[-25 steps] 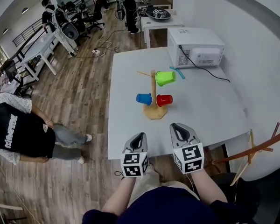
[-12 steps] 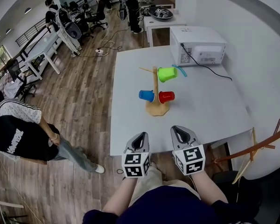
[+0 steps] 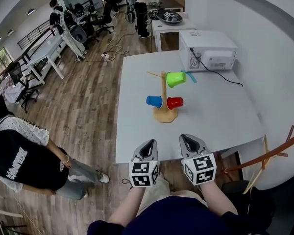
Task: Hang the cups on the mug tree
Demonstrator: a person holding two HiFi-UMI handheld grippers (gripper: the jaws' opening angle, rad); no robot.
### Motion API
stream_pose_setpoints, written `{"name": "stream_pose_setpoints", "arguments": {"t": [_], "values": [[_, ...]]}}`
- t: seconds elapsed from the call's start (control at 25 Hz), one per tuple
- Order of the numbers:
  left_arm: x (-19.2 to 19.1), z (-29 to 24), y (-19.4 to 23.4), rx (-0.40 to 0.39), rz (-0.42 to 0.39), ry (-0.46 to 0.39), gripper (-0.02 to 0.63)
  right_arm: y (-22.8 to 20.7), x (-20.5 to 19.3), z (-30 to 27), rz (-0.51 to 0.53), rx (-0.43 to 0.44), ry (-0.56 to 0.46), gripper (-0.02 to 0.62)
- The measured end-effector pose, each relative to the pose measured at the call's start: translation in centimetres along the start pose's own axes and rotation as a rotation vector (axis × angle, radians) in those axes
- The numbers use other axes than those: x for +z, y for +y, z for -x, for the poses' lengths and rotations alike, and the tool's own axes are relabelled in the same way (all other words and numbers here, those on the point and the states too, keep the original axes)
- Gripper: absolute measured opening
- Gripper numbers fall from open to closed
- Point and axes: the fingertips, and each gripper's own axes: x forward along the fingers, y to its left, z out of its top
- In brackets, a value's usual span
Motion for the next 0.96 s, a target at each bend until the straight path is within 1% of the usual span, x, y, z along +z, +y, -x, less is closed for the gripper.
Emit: {"name": "stream_pose_setpoints", "arguments": {"t": [0.96], "values": [[-1.1, 0.8, -1.1, 0.002, 0.025, -0.008, 0.02, 0.4, -1.2, 1.4, 0.0, 0.019, -0.003, 0.029]]}}
